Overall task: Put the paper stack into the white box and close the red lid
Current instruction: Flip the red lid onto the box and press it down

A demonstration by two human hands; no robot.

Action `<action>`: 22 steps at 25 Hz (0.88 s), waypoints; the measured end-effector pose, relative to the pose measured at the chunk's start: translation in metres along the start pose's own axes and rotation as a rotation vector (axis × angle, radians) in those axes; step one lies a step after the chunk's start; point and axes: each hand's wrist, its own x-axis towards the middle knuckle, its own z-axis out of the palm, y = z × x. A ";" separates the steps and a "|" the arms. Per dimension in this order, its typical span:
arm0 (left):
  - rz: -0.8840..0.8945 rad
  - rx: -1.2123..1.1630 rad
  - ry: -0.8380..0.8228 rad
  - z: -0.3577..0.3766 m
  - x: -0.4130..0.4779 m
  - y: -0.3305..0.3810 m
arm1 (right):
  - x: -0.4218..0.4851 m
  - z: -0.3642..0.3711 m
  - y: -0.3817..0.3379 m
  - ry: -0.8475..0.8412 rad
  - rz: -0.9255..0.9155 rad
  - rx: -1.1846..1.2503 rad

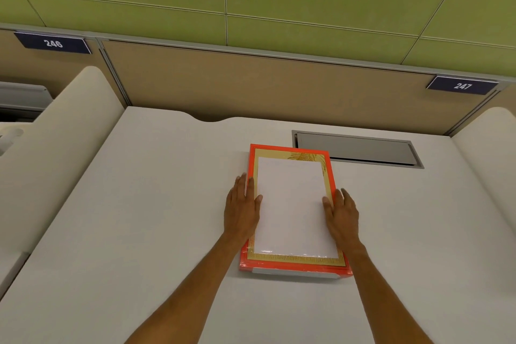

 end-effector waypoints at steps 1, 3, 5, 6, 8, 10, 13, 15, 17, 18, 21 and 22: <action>0.040 0.017 0.002 0.000 0.003 0.004 | 0.000 0.000 -0.006 0.027 -0.076 -0.063; 0.082 0.059 -0.016 0.001 0.007 0.011 | 0.003 0.002 -0.014 0.027 -0.154 -0.139; 0.095 0.101 -0.054 0.006 0.007 0.016 | 0.005 0.005 -0.018 -0.011 -0.170 -0.194; 0.098 0.117 -0.074 0.009 0.007 0.017 | 0.006 0.007 -0.018 -0.033 -0.175 -0.216; 0.103 0.137 -0.100 0.013 0.006 0.018 | 0.007 0.009 -0.016 -0.078 -0.190 -0.241; 0.110 0.157 -0.110 0.015 0.007 0.016 | 0.009 0.011 -0.013 -0.108 -0.206 -0.235; 0.115 0.170 -0.114 0.015 0.010 0.016 | 0.011 0.012 -0.009 -0.129 -0.214 -0.223; 0.114 0.172 -0.117 0.016 0.011 0.017 | 0.012 0.014 -0.007 -0.133 -0.223 -0.235; 0.107 0.175 -0.124 0.019 0.009 0.020 | 0.013 0.015 -0.004 -0.135 -0.234 -0.234; 0.102 0.179 -0.124 0.020 0.008 0.021 | 0.012 0.015 -0.003 -0.136 -0.239 -0.228; 0.090 0.193 -0.121 0.023 0.004 0.022 | 0.011 0.016 0.001 -0.137 -0.248 -0.212; 0.087 0.196 -0.123 0.025 0.003 0.023 | 0.010 0.016 0.003 -0.136 -0.250 -0.214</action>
